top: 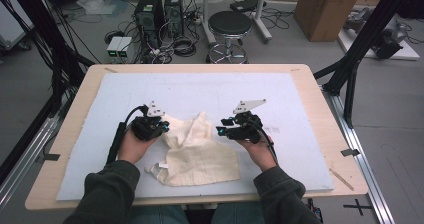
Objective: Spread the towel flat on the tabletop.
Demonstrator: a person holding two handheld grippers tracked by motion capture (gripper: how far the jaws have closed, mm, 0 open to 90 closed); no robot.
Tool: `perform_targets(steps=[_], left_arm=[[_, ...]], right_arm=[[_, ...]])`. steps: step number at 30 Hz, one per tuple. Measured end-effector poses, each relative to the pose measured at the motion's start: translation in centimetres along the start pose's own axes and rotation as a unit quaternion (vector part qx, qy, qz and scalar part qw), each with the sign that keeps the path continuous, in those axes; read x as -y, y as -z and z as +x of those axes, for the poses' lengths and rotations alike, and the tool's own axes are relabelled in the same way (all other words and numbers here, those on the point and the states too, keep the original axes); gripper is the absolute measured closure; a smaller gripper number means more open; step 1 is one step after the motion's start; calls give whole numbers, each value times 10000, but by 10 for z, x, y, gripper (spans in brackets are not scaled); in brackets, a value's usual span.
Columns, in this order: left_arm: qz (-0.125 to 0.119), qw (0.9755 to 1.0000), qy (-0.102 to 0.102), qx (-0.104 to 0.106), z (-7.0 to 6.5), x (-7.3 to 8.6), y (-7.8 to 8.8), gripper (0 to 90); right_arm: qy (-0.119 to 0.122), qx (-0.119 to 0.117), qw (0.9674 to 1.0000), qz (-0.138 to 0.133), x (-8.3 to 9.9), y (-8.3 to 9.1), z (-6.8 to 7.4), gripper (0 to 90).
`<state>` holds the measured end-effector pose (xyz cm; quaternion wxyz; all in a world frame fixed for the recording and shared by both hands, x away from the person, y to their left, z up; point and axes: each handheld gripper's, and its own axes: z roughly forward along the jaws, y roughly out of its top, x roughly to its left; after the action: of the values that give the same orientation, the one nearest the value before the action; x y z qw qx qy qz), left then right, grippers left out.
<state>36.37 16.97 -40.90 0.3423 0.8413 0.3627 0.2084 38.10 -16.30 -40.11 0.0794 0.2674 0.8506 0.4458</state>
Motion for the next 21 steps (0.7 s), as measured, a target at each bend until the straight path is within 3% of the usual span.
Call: perform_targets(steps=[6,11,15,17,21], left_arm=[[68,9999,86,-93,10,14,8,875],[36,9996,247,-102,16,21,9,874],[69,9996,249,-89,18,22,7,874],[75,9996,245,-96,18,22,6,874],[70,9995,279,-91,17,21,4,874]], right_arm=[[-83,-42,9996,277,-9,-26,-5,594],[-273,12,9984,486,-6,-45,-11,595],[-379,14,9967,716,-4,-60,-15,601],[-334,28,9963,787,-3,-65,-14,644],[-180,-84,9966,803,-4,-65,-14,837]])
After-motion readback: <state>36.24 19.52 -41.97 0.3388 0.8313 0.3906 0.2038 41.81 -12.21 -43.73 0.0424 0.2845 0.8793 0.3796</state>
